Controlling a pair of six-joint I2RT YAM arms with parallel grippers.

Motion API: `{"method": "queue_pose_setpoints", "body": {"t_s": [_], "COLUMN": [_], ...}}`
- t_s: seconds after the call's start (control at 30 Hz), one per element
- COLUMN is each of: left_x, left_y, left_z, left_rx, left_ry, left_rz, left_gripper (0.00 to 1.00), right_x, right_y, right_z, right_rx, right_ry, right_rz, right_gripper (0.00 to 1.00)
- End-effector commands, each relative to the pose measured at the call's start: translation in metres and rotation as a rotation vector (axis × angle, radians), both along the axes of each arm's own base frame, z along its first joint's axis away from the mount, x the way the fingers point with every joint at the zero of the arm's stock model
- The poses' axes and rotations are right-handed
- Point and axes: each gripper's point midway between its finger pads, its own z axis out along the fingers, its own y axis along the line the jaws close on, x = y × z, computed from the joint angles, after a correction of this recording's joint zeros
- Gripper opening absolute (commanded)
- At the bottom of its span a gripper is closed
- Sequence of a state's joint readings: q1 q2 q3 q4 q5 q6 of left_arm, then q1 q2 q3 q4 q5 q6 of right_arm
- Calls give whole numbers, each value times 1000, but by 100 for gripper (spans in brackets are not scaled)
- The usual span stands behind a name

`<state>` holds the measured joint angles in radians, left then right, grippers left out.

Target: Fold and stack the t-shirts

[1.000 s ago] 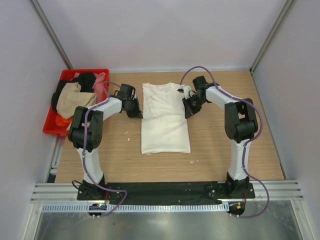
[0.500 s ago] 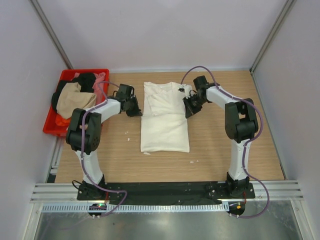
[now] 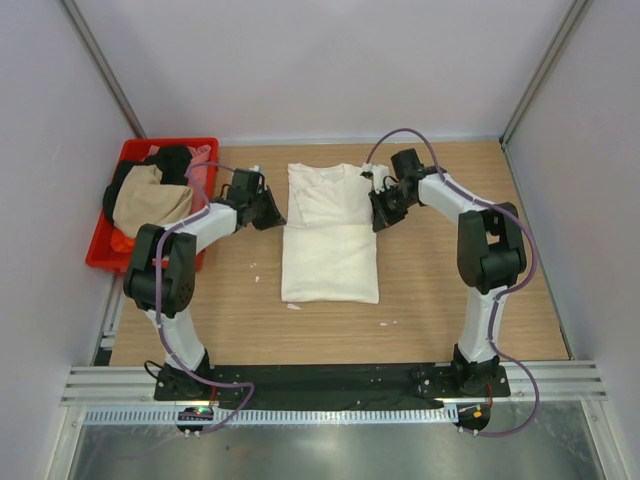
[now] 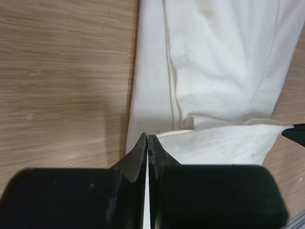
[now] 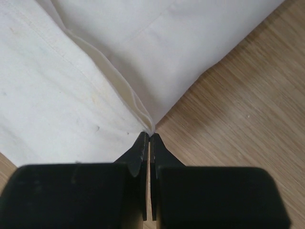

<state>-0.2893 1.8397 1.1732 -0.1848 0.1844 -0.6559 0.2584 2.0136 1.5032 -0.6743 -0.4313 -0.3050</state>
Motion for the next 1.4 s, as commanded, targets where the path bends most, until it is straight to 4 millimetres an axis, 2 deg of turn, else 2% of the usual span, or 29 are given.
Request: {"method": "queue_pose_setpoints", "body": {"t_s": [0.0,0.1,0.4,0.47,0.53,0.6,0.67,0.7,0.73,0.77,0.83,0.87,0.9,0.93,0.97,1.0,1.07,1.1,1.13,1.2,1.23,1.27,1.3,1.33,1.37], "left_x": [23,25,27,30,29,29,30,28,27,27,21,19,14,9,4,-6,-21,-31,-49,-65,-84,-91,-97,-112,-117], "left_y": [-6,-9,1,4,7,7,11,14,17,21,25,27,29,27,23,19,-7,-15,-29,-44,-56,-63,-65,-70,-73], "left_z": [41,41,12,9,7,13,22,34,40,44,59,63,64,71,73,69,82,82,81,79,73,71,66,52,45], "left_rx": [-73,-82,-17,5,25,27,45,52,60,76,87,94,100,98,81,71,-5,-22,-42,-63,-74,-83,-73,-56,-54], "left_ry": [-159,-158,-104,-97,-76,-63,-71,-79,-86,-94,-97,-97,-82,-89,-82,-63,-85,-82,-70,-75,-53,-47,-36,-4,15], "left_rz": [4,-1,30,42,50,47,67,74,85,104,113,119,118,112,92,71,-1,-24,-51,-81,-107,-121,-115,-125,-113], "left_gripper": [0,0,0,0,0,0,2,5,16,23,36,38,40,41,41,41,40,40,39,37,37,37,35,33,32], "right_x": [19,21,23,25,34,32,37,36,34,32,20,16,11,-1,-9,-25,-37,-53,-56,-78,-83,-90,-108,-110,-114], "right_y": [-2,-2,-8,-8,-10,-11,-15,-14,-13,-12,-7,-6,-2,4,7,15,26,33,41,58,65,70,80,85,85], "right_z": [36,32,9,9,14,18,36,42,58,65,75,88,91,86,94,84,93,83,84,82,82,80,73,71,64], "right_rx": [23,15,-26,-31,-46,-52,-61,-46,-24,-6,36,58,88,115,135,137,192,199,244,281,293,297,307,321,310], "right_ry": [-133,-127,-81,-75,-83,-49,-66,-54,-73,-69,-39,-54,-27,8,3,53,37,74,92,133,136,145,184,185,194], "right_rz": [-31,-40,-63,-80,-122,-173,-237,-282,-300,-320,-353,-370,-407,-399,-405,-422,-425,-421,-436,-390,-385,-372,-329,-323,-325], "right_gripper": [1,1,2,5,11,18,23,25,33,38,40,40,40,40,38,36,31,29,25,22,20,19,19,18,18]}}
